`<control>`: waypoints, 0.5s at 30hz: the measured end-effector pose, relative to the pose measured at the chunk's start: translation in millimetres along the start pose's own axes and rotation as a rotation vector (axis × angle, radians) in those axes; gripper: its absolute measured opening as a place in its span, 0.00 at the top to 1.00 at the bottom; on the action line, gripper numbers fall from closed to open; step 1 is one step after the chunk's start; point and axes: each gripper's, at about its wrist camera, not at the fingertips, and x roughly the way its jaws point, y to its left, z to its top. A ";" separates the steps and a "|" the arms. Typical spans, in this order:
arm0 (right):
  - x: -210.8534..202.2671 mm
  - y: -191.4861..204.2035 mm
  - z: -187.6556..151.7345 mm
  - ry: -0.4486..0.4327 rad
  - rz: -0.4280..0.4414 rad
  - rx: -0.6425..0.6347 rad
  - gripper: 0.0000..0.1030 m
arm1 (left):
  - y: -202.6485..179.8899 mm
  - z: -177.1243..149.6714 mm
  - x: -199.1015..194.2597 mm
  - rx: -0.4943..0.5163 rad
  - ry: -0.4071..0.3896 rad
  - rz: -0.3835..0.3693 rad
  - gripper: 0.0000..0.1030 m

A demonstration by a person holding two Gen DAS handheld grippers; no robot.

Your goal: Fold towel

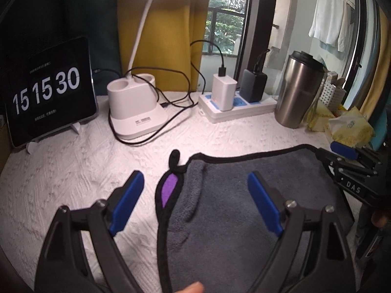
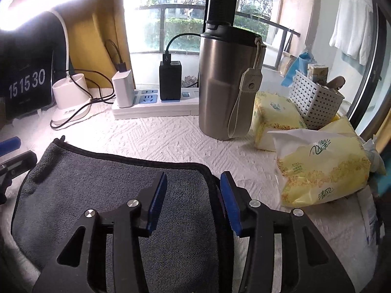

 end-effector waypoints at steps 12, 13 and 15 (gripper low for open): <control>-39.6 9.8 -6.9 -0.039 0.005 -0.006 0.53 | -7.1 -10.5 -42.9 0.003 -0.048 -0.012 0.15; -42.6 9.9 -7.9 -0.042 0.004 -0.005 0.53 | -7.9 -11.8 -46.5 0.004 -0.051 -0.012 0.15; -48.9 10.7 -9.7 -0.048 0.003 -0.004 0.53 | -9.3 -14.7 -53.6 0.003 -0.057 -0.014 0.15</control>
